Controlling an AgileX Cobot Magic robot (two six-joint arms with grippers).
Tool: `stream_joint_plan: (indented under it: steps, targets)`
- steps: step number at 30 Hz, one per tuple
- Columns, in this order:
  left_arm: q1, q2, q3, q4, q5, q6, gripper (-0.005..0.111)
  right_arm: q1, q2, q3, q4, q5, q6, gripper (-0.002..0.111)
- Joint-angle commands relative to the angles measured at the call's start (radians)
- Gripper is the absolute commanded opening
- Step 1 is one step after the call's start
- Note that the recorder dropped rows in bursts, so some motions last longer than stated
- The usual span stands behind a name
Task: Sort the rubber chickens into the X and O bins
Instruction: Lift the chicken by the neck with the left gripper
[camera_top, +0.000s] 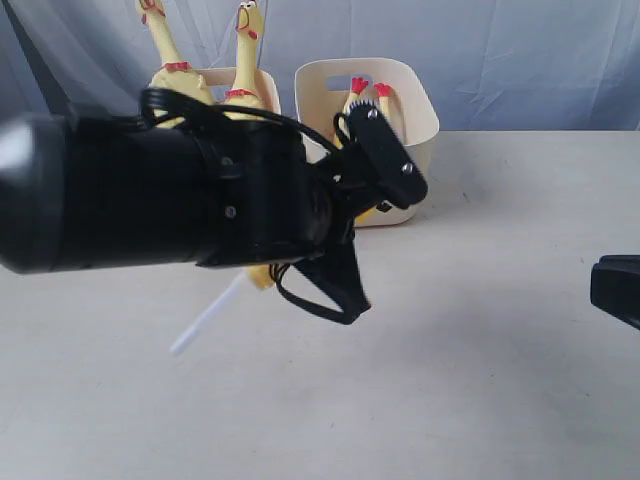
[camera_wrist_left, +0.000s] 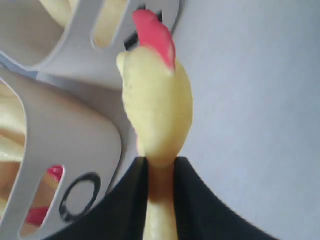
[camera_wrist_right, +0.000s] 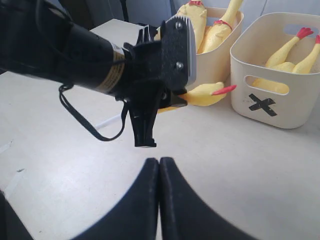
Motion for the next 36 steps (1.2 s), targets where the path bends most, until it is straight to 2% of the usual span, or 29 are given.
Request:
stream_joint_plan:
  steps: [1,6,10,15,18,21,25,32,36]
  targets:
    - [0.031,-0.04,-0.042,0.055,-0.164,-0.132,0.0,-0.003,-0.004,0.004,0.004,-0.013,-0.002,-0.001]
    - [0.102,-0.04,-0.1,0.181,-0.335,-0.361,0.0,-0.003,-0.004,0.004,0.004,-0.013,-0.002,-0.001]
    - [0.16,-0.038,-0.14,0.362,-0.467,-0.544,0.0,-0.003,-0.004,0.004,0.004,-0.01,-0.002,-0.001]
    - [0.209,0.002,-0.196,0.719,-0.489,-0.804,0.0,-0.003,-0.004,0.004,0.004,-0.011,-0.002,-0.001]
    - [0.209,0.035,-0.214,0.94,-0.474,-0.975,0.0,-0.003,-0.004,0.004,0.004,-0.011,-0.002,-0.001]
    - [0.209,0.072,-0.242,0.94,-0.396,-1.068,0.0,-0.003,-0.004,0.004,0.004,-0.011,-0.002,-0.001]
    - [0.209,0.118,-0.271,0.94,-0.335,-1.094,0.0,-0.003,-0.004,0.004,0.004,-0.011,-0.002,-0.001]
    - [0.212,0.122,-0.284,0.94,-0.315,-0.943,0.0,-0.003,-0.004,0.004,0.004,-0.011,-0.002,-0.001]
    - [0.268,0.112,-0.284,0.94,-0.37,-0.942,0.0,-0.003,-0.004,0.004,0.004,-0.013,-0.002,-0.001]
